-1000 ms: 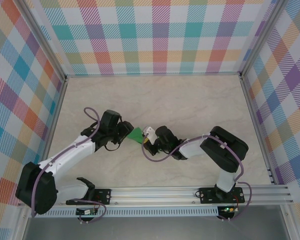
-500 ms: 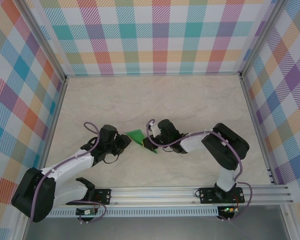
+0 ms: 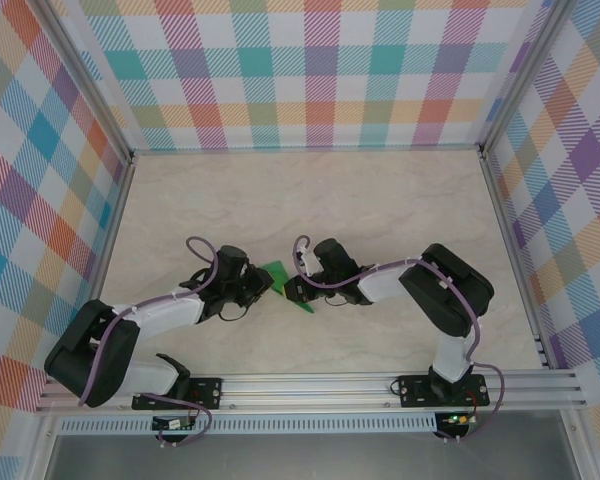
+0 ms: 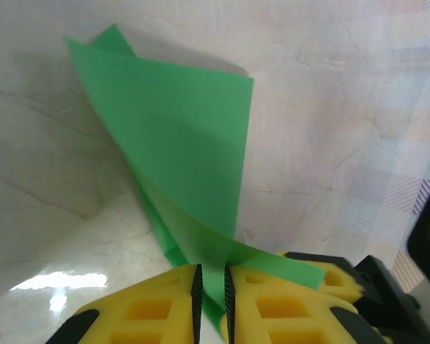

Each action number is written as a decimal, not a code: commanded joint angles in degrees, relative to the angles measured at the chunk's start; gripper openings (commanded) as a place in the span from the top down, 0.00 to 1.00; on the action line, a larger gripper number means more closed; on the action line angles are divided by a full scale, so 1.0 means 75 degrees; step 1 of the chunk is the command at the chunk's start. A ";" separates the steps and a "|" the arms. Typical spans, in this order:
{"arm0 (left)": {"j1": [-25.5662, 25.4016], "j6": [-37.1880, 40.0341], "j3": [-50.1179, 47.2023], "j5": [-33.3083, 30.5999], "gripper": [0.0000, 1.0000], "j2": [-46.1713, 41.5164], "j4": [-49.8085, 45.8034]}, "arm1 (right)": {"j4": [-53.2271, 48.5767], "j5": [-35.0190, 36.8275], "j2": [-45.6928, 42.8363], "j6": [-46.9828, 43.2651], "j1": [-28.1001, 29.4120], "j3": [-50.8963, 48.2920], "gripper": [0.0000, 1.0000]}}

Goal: Fold a paper plane with a square sheet of paper (pick it up from the middle)
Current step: Fold the wing for the fifth time at the center of the table.

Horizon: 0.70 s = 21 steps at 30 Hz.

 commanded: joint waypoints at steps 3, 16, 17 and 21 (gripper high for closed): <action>-0.0161 0.0292 0.0437 0.0117 0.85 0.0413 0.0390 | -0.0393 -0.0269 0.0113 0.0143 -0.0064 0.0159 0.78; -0.0223 0.0429 0.0543 0.0018 0.87 0.0523 0.0236 | -0.0698 -0.0303 0.0174 0.0370 -0.0144 0.0234 0.79; -0.0228 0.0445 0.0532 -0.0015 0.87 0.0454 0.0184 | -0.0661 -0.0292 0.0167 0.0427 -0.0167 0.0214 0.79; -0.0275 0.0424 0.0320 -0.0110 0.87 0.0142 0.0090 | -0.0514 -0.0300 0.0176 0.0543 -0.0215 0.0140 0.77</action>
